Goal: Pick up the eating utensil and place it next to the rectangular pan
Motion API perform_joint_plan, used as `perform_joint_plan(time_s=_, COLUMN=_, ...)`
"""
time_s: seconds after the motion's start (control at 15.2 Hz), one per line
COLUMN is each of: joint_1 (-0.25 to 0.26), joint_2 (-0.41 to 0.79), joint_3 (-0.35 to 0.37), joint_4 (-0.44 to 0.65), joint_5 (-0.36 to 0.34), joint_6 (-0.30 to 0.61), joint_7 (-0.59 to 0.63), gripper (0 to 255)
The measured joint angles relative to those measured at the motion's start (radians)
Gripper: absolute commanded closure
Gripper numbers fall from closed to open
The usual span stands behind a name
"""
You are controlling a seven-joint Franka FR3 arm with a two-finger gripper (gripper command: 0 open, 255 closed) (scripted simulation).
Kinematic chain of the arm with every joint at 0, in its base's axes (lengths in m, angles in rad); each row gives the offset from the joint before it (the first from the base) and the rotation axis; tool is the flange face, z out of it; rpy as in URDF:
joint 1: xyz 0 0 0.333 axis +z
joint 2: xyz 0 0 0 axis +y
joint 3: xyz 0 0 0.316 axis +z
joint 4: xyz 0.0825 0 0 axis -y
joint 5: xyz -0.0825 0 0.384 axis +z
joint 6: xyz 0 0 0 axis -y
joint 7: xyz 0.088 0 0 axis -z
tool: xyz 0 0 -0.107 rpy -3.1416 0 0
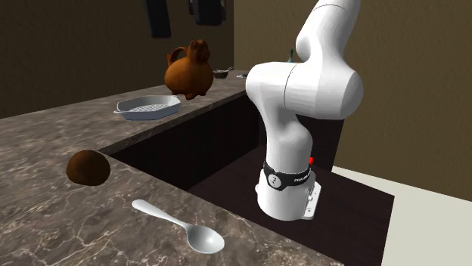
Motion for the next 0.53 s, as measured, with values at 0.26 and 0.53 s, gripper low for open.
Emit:
perform_joint_plan(time_s=0.26, joint_1=-0.046, joint_2=0.001, joint_3=0.001, joint_4=-0.071, joint_5=0.018, joint_6=0.072, joint_7=0.086, gripper=0)
perform_joint_plan(time_s=0.53, joint_1=-0.130, joint_2=0.012, joint_3=0.007, joint_4=-0.189, joint_5=0.054, joint_6=0.204, joint_7=0.250, gripper=0)
